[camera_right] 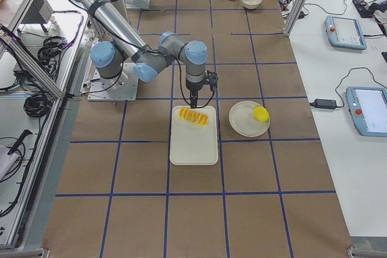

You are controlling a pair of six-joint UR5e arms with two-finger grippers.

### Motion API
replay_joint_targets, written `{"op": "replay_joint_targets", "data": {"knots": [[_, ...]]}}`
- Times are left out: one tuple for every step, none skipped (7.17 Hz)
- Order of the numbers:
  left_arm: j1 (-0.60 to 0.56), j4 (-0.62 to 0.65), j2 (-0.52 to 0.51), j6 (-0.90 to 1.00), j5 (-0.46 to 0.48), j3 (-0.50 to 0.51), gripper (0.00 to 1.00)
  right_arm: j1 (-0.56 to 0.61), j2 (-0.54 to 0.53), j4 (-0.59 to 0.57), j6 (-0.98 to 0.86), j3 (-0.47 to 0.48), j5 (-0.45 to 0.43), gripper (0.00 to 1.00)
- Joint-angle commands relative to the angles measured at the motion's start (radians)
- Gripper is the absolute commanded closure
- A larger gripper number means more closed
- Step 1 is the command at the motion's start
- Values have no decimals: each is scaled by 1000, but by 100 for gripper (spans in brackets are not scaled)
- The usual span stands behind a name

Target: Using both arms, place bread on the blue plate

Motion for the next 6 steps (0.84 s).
{"op": "replay_joint_targets", "data": {"knots": [[-14,11,-49,-3,-1,1,0,-59,79,-91,-4,42,0,3],[-14,11,-63,-4,-1,5,0,-92,141,-145,-16,40,2,3],[-14,11,-63,-4,-31,-1,16,-94,178,-171,-17,37,3,3],[-15,11,-66,-4,-30,4,75,-94,184,-188,-16,42,5,3],[-12,11,-64,-1,-28,13,97,-94,183,-193,-16,42,6,6],[-14,11,-60,-1,-28,14,98,-94,178,-193,-19,37,5,27]]}}
